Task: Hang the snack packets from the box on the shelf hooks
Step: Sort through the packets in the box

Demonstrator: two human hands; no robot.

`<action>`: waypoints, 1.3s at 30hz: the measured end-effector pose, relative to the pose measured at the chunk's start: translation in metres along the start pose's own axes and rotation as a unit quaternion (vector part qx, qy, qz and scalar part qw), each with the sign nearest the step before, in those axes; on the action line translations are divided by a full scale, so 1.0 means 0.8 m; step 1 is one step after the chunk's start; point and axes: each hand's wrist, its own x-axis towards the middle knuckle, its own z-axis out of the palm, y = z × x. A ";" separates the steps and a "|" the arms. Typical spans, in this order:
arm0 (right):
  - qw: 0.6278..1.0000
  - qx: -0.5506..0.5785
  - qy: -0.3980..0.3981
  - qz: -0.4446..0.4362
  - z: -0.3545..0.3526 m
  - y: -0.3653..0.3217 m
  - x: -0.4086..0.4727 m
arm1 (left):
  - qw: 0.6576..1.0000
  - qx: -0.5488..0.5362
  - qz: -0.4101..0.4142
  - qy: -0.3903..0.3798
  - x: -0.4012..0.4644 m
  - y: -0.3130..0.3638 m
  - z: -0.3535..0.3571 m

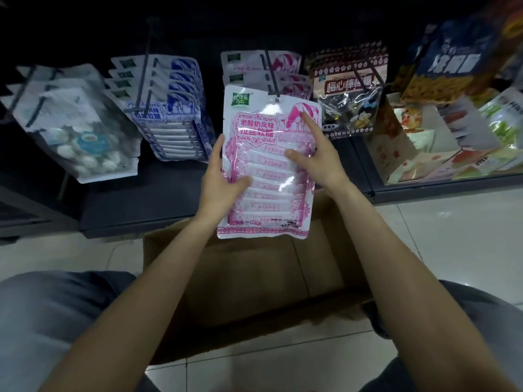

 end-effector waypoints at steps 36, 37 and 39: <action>0.987 -0.160 0.019 -0.004 0.008 0.008 0.122 | 0.939 0.341 0.031 -0.034 0.127 -0.001 0.002; 0.984 -0.178 0.031 -0.010 0.008 0.006 0.131 | 0.932 0.361 0.022 -0.030 0.140 -0.002 0.004; 0.975 -0.214 0.054 -0.024 0.007 0.005 0.148 | 0.917 0.397 0.016 -0.018 0.160 -0.006 0.007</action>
